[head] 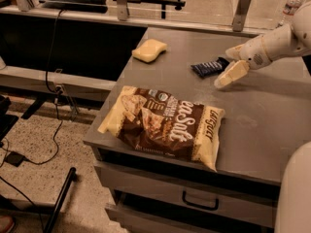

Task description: Move rxbar blueberry near brown chip bag

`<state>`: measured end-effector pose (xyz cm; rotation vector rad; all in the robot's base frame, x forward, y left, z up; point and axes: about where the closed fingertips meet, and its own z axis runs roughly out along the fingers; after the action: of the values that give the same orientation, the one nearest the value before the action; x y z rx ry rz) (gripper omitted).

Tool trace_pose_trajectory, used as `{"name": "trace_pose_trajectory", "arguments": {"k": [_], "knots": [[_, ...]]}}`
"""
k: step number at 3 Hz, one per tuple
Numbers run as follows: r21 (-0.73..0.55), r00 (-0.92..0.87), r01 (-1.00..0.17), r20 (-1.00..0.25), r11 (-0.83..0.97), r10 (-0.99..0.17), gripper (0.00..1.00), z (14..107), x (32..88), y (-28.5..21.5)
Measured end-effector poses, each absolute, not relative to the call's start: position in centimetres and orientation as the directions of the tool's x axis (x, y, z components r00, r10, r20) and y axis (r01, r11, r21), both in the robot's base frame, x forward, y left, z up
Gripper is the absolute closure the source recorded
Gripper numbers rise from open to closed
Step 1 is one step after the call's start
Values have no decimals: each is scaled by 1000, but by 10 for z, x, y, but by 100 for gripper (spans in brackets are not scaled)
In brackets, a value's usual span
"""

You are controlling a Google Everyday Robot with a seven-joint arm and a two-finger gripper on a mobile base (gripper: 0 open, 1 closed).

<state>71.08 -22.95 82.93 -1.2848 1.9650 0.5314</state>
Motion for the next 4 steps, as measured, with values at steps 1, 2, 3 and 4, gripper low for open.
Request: {"name": "trace_pose_trajectory", "arguments": {"k": [1, 2, 3, 4], "knots": [[-43, -232, -920, -740, 388, -631, 0, 826, 709, -219], [-36, -224, -930, -734, 366, -641, 0, 823, 708, -213], [-30, -215, -938, -730, 346, -648, 0, 821, 708, -208], [-32, -196, -947, -732, 319, -653, 15, 821, 707, -204]]}}
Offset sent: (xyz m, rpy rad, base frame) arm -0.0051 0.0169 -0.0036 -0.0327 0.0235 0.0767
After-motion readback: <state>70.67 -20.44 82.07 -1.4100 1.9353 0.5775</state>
